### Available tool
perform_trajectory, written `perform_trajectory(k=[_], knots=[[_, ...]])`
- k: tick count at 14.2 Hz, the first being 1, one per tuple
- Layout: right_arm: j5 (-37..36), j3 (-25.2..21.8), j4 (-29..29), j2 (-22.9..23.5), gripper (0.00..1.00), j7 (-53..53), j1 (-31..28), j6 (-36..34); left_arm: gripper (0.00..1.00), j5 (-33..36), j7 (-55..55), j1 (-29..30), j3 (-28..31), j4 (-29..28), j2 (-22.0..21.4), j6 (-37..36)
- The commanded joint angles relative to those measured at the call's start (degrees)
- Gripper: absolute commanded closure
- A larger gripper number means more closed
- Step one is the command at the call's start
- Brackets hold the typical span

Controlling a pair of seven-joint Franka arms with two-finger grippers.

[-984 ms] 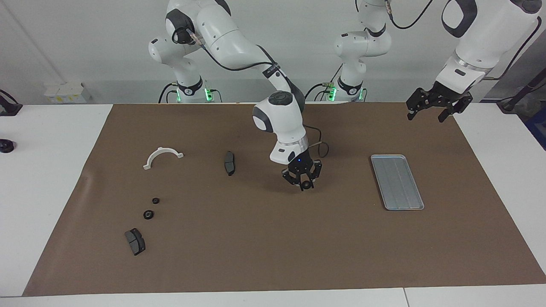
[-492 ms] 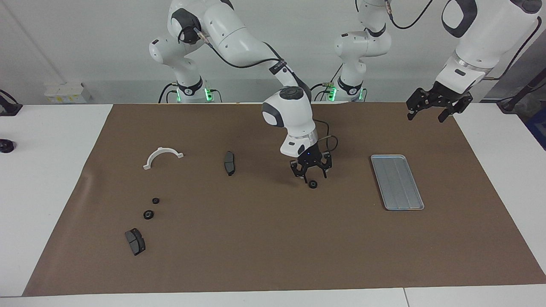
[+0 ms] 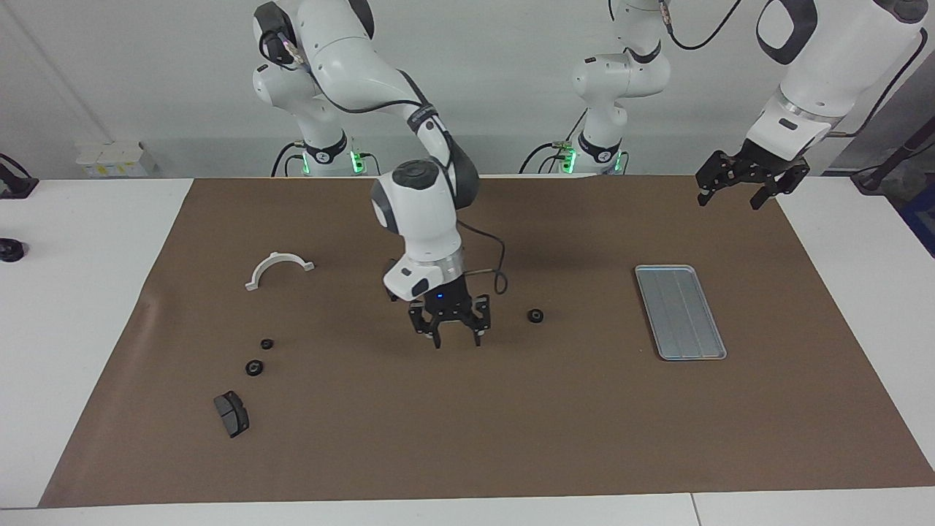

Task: Pick bearing gear from pile to tray
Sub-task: 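Carry the bearing with the right gripper to the table center and release, then grasp the center bearing with the left gripper while the right gripper withdraws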

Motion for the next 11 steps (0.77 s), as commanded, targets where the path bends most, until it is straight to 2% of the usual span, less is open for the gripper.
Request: perform_trajectory(k=[1,5,7,8,9,11], knots=[[0.3,1.1,-1.8,-0.4,0.21,-4.8,-7.6,-0.6,0.00,-0.2,-0.2,0.3,-0.1,-1.5,-1.4,-0.1],[0.3,1.0,-7.1,-1.8,0.22,-15.5,-16.3,-2.6,0.00,-0.2,-2.3,-0.2,-0.1,-1.9,-1.4,1.9],[0.3,1.0,-9.4,-2.9,0.22,-19.1,-19.4,-3.7,0.00,-0.2,-9.7,-2.4,-0.7,-11.8,-4.1,14.9],[0.2,1.0,-9.8,-3.2,0.23,-21.2,-20.4,-6.0,0.00,-0.2,-13.6,-5.8,-0.6,-16.8,-4.9,21.4],[-0.3,0.9,-9.9,-3.6,0.24,-23.4,-21.1,-7.9,0.00,-0.2,-16.6,-8.4,-0.5,-19.0,-4.0,25.4],[-0.9,0.7,-10.1,-3.8,0.25,-25.6,-22.0,-9.5,0.00,0.5,-25.5,-13.8,-0.5,-18.9,2.0,29.3]])
